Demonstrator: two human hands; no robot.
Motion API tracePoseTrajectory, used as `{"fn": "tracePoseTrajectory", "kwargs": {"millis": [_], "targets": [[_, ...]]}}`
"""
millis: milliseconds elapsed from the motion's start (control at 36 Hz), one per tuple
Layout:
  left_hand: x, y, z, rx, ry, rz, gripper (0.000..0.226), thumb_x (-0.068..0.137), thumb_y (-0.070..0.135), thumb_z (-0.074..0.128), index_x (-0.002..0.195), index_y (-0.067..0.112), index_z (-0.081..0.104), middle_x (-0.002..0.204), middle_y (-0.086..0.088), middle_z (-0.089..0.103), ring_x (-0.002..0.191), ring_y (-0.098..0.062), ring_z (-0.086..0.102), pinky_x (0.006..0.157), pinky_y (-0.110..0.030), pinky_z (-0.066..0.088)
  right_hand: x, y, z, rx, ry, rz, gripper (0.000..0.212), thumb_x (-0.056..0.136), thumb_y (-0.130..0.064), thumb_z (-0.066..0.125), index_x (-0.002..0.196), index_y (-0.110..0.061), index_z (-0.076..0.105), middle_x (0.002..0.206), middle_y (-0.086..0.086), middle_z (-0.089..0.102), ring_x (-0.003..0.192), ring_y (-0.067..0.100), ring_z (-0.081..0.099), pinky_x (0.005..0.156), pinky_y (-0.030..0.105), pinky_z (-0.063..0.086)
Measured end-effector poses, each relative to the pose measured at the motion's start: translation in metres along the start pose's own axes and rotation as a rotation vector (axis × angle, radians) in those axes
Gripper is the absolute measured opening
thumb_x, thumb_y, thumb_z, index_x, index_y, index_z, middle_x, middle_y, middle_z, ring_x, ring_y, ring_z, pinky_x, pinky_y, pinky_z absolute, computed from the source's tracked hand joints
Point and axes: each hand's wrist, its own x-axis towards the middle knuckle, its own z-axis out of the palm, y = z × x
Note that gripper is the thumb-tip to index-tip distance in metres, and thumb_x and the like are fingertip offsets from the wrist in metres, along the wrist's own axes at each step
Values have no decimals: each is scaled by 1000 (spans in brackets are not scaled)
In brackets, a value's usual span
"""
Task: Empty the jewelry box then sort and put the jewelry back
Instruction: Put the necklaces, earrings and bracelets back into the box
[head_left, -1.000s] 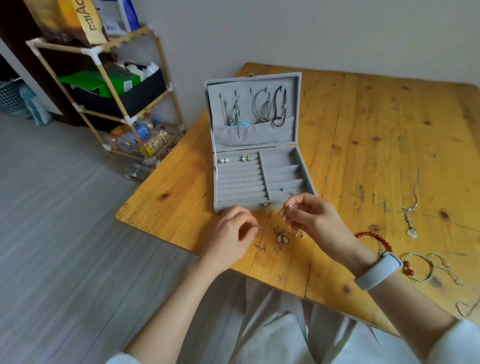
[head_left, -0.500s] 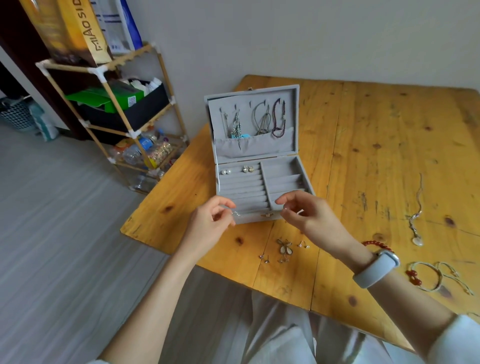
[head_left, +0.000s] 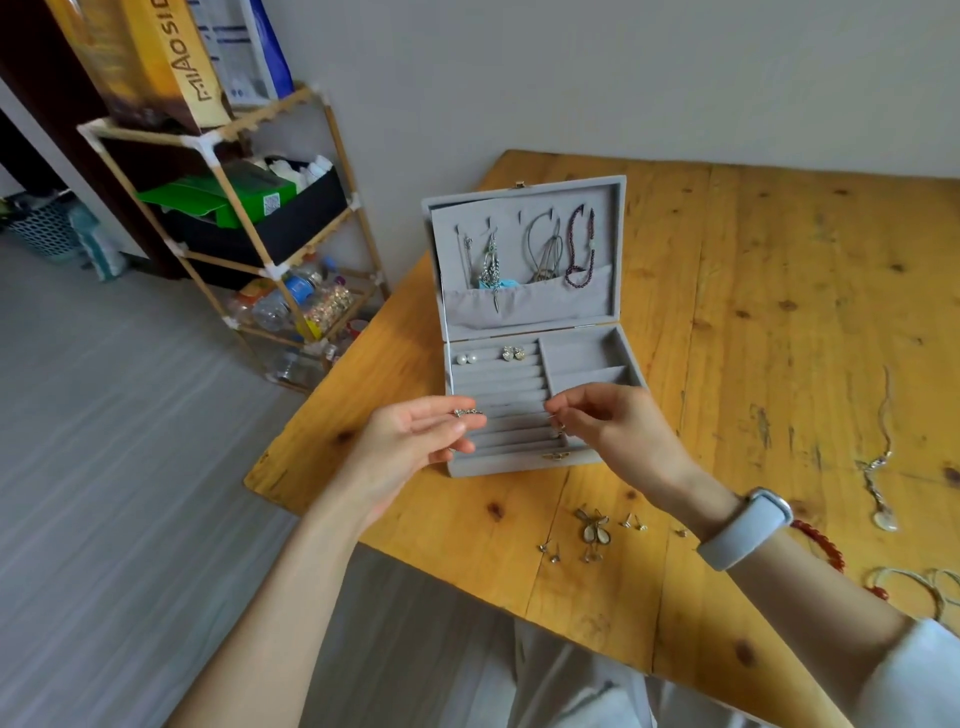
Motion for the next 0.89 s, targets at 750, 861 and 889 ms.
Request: {"fn": "tracePoseTrajectory", "kwargs": {"millis": [750,861,889], "targets": [[10,-2,4,333,-89,65,11,87,2,59,87,10,66,77,-6,68,66,-8,63,63,-19,51,4,2,-3,-193,-207,-78,23,85,-9,61,74,-29,60,72,-9,64,67,0,61,65,12,49],[20,-7,-5,420,8,85,10,85,3,61,83,13,64,75,0,70,66,-10,63,70,-27,53,10,4,2,-196,-206,-86,19,86,-7,60,77,-24,60,73,-2,66,67,10,65,66,21,54],[22,-8,-7,442,41,87,11,84,4,62,81,15,64,74,2,70,66,-10,63,72,-30,54,12,4,4,-220,-198,-102,19,86,-7,60,77,-24,60,72,-3,66,68,11,64,67,23,55]]}}
